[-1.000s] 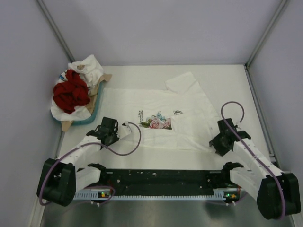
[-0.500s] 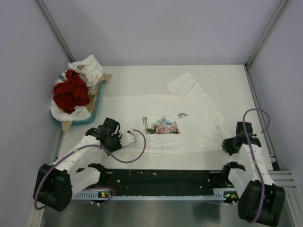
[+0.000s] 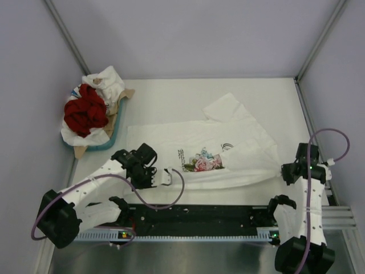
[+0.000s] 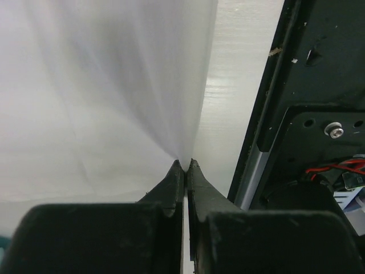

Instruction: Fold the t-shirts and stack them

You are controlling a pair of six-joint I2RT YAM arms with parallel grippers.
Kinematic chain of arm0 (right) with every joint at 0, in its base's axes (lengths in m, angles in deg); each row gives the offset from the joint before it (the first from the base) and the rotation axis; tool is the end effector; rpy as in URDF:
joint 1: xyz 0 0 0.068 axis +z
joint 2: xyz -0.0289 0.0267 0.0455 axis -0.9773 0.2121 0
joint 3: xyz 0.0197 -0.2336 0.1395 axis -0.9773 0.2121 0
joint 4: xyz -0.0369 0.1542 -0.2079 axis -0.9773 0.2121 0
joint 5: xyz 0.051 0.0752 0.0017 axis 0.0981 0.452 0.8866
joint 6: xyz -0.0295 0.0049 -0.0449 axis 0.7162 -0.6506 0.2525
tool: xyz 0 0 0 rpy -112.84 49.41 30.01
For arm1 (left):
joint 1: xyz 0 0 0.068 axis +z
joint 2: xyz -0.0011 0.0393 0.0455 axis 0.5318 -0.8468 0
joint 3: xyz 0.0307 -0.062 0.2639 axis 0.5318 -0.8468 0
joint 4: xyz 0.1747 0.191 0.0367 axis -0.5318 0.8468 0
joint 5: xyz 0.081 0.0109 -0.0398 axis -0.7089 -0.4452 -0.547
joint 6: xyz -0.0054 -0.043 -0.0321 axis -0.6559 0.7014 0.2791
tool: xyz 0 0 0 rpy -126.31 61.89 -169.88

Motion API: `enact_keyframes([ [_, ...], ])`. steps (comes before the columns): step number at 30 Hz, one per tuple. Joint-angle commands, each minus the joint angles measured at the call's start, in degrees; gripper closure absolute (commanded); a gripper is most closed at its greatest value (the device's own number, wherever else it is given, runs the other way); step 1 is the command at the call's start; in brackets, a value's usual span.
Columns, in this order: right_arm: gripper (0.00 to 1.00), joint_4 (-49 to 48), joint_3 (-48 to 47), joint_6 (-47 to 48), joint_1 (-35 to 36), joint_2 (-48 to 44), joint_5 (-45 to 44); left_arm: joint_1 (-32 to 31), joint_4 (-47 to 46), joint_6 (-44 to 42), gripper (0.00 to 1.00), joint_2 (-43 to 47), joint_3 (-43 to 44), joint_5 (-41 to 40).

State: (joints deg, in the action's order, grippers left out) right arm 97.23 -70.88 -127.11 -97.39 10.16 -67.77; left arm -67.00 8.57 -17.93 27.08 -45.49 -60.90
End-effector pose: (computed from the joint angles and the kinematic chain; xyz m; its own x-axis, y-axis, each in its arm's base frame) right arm 0.1135 -0.0476 0.2153 0.0148 0.9414 -0.3371 0.9398 0.1020 0.3261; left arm 0.1227 -0.0927 0.1929 -0.0826 0.9770 -0.1965 0.9965 0.0793 -0.0248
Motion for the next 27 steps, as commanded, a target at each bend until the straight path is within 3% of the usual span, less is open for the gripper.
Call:
enact_keyframes([
  [1, 1.0, 4.6, -0.94, -2.46, -1.28, -2.16, -3.39, -2.56, 8.37, -0.01, 1.0, -0.99, 3.79, -0.4],
  [6, 0.96, 8.47, -2.16, -1.94, -1.28, -1.98, -5.31, -4.68, 9.16, 1.3, 0.99, -1.79, 3.09, -1.54],
  [7, 0.94, 9.0, -2.95, -2.2, -1.37, -1.99, -5.58, -4.94, 9.16, 1.65, 0.92, -1.7, 3.18, -1.72],
  [8, 0.91, 9.01, -4.09, -2.29, -1.28, -1.99, -5.76, -5.03, 9.6, 1.92, 0.8, -1.61, 3.61, -1.89],
  [9, 0.74, 9.01, -5.32, -2.38, -1.37, -1.99, -6.46, -5.12, 9.78, 2.27, 0.67, -1.52, 3.96, -2.24],
  [11, 0.36, 7.35, -8.22, -2.03, -1.28, -1.64, -8.47, -5.12, 9.69, 3.5, 0.23, -1.7, 6.24, -3.64],
  [12, 0.26, 5.33, -9.36, -0.98, -1.37, -1.46, -8.83, -5.03, 9.34, 4.11, 0.08, -1.87, 7.91, -4.61],
  [14, 0.11, -3.07, -11.56, 1.91, -1.28, -0.58, -7.18, -4.42, 6.02, 5.87, 0.07, -2.4, 12.03, -7.76],
  [16, 0.12, -16.93, -12.27, 9.7, -1.28, 1.34, 0.26, -1.88, 0.31, 8.24, 0.04, -3.45, 16.42, -12.06],
  [19, 0.09, -35.6, -14.02, 17.38, 1.69, 8.36, 15.3, 6.97, -7.08, 11.14, 0.01, -7.13, 23.28, -12.88],
  [23, 0.09, -33.03, -32.96, 33.0, 11.35, 28.8, 18.23, 18.33, -9.13, 14.48, 0.23, -16.61, 32.86, -6.76],
  [27, 0.11, -25.9, -53.01, 42.18, 14.89, 49.82, 32.88, 24.66, -9.2, 15.28, 0.31, -26.55, 39.99, -4.97],
])
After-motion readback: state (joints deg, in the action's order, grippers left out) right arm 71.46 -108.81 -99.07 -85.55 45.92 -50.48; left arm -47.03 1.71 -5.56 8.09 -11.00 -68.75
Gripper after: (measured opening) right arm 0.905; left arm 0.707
